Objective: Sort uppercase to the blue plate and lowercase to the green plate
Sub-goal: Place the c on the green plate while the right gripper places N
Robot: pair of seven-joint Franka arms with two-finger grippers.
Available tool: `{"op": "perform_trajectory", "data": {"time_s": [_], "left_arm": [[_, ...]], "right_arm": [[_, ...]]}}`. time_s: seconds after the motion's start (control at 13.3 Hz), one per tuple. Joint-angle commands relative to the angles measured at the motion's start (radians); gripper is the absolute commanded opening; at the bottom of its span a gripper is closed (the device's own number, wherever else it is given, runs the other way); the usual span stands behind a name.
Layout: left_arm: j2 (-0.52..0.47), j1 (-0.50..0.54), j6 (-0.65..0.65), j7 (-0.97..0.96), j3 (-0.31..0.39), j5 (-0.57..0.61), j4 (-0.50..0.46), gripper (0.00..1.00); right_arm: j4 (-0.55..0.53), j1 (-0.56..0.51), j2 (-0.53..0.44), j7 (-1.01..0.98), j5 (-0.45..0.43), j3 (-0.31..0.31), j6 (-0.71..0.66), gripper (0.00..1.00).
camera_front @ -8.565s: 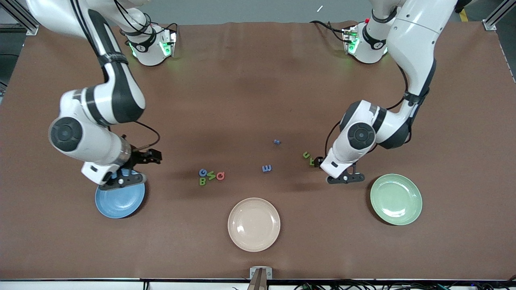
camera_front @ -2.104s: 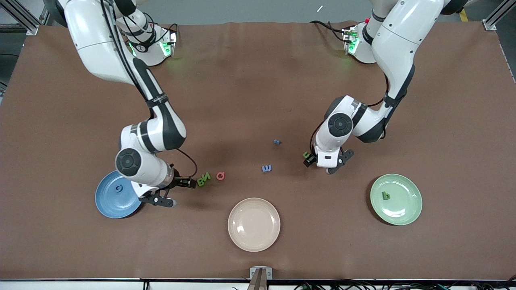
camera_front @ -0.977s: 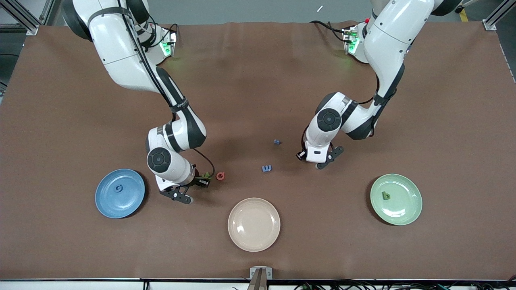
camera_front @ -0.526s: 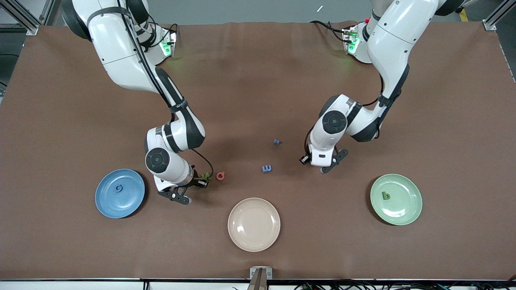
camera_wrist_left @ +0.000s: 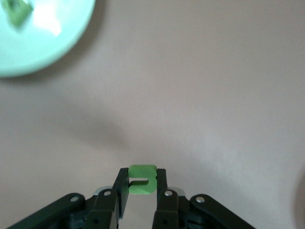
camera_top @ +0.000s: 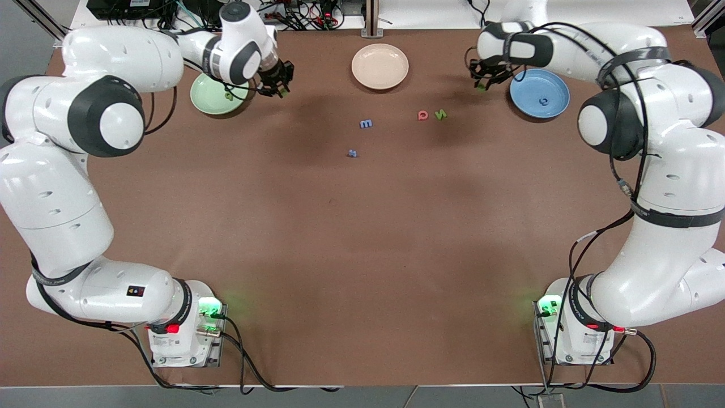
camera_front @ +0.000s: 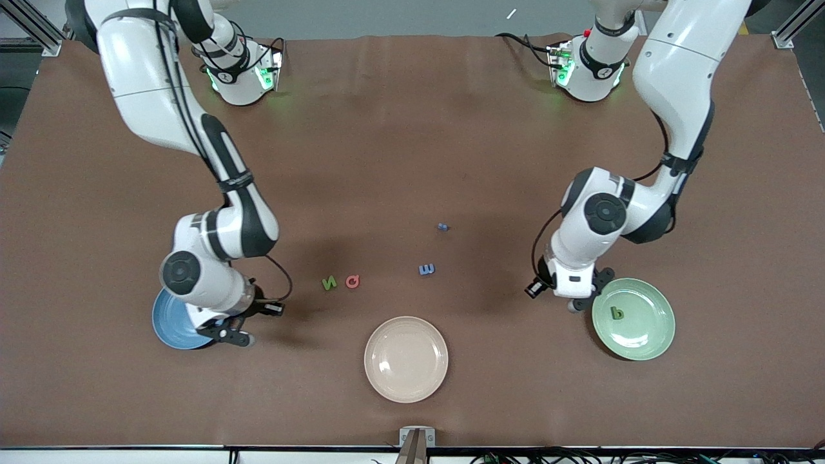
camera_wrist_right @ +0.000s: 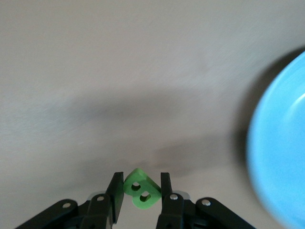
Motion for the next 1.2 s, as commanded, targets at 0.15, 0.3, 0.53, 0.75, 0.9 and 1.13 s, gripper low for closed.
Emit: {"op": "perform_trajectory", "data": {"time_s": [0.15,0.3,0.53,0.75,0.9,1.13], "left_arm": [[-0.01,0.144,-0.024,0.27,-0.006,0.017,0.0,0.0],[-0.003,0.202,-0.024,0.368,-0.006,0.017,0.003,0.0],[0.043,0.236,-0.024,0.512,0.004,0.017,0.039,0.02],[0.062,0.294,-0.024,0.678,0.007,0.017,0.046,0.09],[0.069,0.322,-0.024,0.758,0.009,0.017,0.049,0.14],[0.077,0.328,-0.021,0.798,0.009,0.017,0.049,1.0]], "right_arm": [[-0.024,-0.129,-0.05,-0.271,-0.033,0.017,-0.074,0.16],[-0.03,-0.169,-0.045,-0.366,-0.042,0.017,-0.071,0.2],[-0.03,-0.185,-0.031,-0.399,-0.12,0.018,-0.062,0.4],[-0.03,-0.185,-0.028,-0.399,-0.122,0.018,-0.06,0.73],[-0.027,-0.172,-0.031,-0.387,-0.117,0.02,-0.071,0.78],[-0.028,-0.091,-0.037,-0.257,-0.107,0.028,-0.083,0.79]]}}
